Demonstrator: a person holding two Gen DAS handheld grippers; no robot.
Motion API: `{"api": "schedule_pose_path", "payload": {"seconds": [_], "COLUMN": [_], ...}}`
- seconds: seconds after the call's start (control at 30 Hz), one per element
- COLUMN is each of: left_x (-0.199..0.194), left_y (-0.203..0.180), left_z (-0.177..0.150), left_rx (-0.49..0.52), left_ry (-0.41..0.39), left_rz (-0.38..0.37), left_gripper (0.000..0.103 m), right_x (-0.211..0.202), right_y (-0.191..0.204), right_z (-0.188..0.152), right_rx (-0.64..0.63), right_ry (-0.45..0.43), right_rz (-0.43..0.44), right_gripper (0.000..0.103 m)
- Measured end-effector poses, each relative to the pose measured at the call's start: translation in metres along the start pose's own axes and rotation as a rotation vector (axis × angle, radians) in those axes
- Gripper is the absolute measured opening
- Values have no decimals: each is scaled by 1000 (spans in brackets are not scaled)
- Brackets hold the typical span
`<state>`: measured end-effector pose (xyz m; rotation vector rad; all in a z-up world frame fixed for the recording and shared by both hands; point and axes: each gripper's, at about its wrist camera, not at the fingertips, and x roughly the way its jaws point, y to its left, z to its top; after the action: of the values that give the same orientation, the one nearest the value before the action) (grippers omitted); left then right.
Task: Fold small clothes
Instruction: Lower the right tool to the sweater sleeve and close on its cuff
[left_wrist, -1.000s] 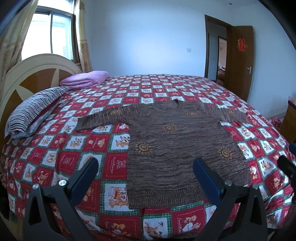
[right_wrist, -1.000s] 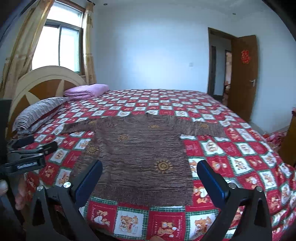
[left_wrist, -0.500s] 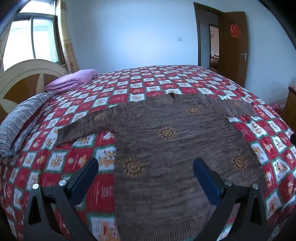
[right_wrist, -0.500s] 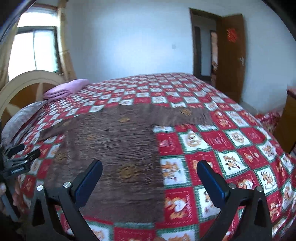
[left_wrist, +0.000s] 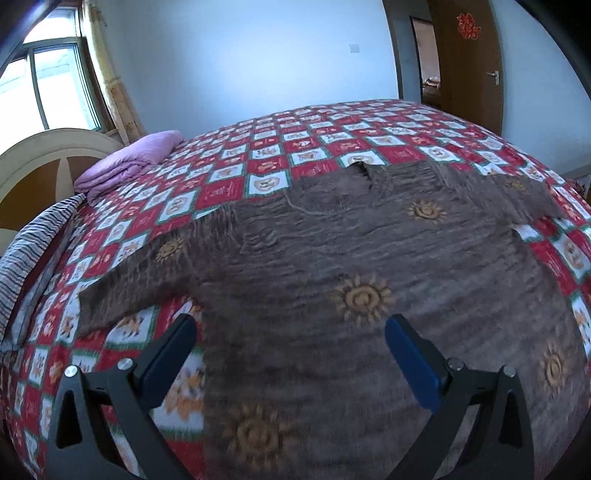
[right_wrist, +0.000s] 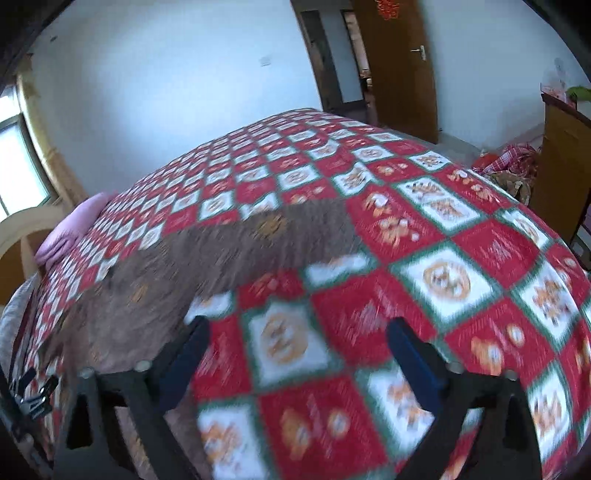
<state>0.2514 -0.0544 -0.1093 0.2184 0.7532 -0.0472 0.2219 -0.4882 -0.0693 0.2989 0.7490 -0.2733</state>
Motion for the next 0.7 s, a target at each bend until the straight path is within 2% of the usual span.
{"api": "schedule_pose_path", "payload": {"seconds": [0.13, 0.2, 0.43, 0.53, 0.6, 0.67, 0.7], "left_x": [27, 43, 81, 95, 105, 106, 106], "left_y": [-5, -6, -11, -12, -12, -8, -7], "left_z": [17, 23, 28, 27, 23, 20, 19], "left_rx": [-15, -29, -42, -43, -51, -88, -104], "left_ry": [31, 56, 136, 182, 217, 209, 217], "left_rz": [8, 10, 7, 0, -24, -51, -64], "left_gripper": [103, 103, 103, 103, 103, 103, 103], "right_x": [48, 69, 134, 158, 169, 170, 170], "right_y": [-14, -20, -33, -39, -42, -39, -37], "right_z": [30, 42, 77, 80, 78, 77, 77], "right_rx": [18, 31, 50, 68, 77, 46, 29], "right_ry": [5, 20, 53, 101, 128, 124, 127], "right_rz": [-17, -20, -51, -51, -47, -48, -40], "right_gripper": [83, 71, 67, 56, 45, 40, 31]}}
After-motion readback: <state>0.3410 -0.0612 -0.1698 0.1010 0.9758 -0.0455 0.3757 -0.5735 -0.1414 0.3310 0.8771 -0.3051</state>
